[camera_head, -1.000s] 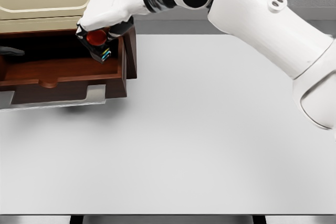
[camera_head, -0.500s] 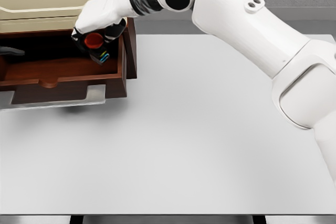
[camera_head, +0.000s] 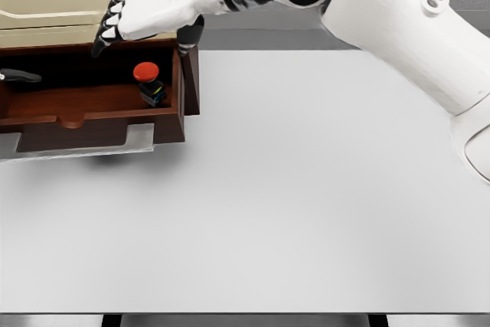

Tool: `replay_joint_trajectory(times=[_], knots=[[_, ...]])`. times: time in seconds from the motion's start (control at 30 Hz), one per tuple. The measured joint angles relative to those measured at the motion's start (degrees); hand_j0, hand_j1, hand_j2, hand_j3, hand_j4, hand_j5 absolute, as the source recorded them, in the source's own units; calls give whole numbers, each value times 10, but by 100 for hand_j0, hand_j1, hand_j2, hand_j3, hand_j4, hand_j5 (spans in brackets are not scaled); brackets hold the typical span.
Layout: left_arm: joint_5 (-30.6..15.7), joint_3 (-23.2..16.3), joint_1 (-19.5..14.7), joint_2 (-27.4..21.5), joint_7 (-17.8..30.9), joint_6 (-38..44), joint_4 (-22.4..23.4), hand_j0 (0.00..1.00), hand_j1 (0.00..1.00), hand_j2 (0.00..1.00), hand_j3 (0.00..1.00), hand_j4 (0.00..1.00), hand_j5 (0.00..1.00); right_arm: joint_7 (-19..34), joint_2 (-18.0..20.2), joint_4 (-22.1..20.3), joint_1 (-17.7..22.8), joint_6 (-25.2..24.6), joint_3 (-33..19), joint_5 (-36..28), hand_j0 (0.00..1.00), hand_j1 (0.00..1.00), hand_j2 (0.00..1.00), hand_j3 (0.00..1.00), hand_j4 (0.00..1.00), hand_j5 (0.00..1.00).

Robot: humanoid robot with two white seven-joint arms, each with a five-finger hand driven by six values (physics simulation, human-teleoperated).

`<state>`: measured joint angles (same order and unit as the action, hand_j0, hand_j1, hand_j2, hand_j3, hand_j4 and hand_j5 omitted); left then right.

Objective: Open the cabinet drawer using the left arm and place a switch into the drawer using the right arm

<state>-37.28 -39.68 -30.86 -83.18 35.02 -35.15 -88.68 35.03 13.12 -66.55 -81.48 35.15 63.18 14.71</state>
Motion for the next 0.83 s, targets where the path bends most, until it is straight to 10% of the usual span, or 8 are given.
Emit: replay_joint_trajectory(times=[0.4,0.83], knots=[[17,0,-15,42,0,0,-56,100,100,100,100,100,100,0,274,-33,180,1,-15,8,100,100,100,100,100,100],[35,0,-24,102,0,0,-62,100,100,100,100,100,100,0,311,-14,213,0,-71,37,100,100,100,100,100,100]])
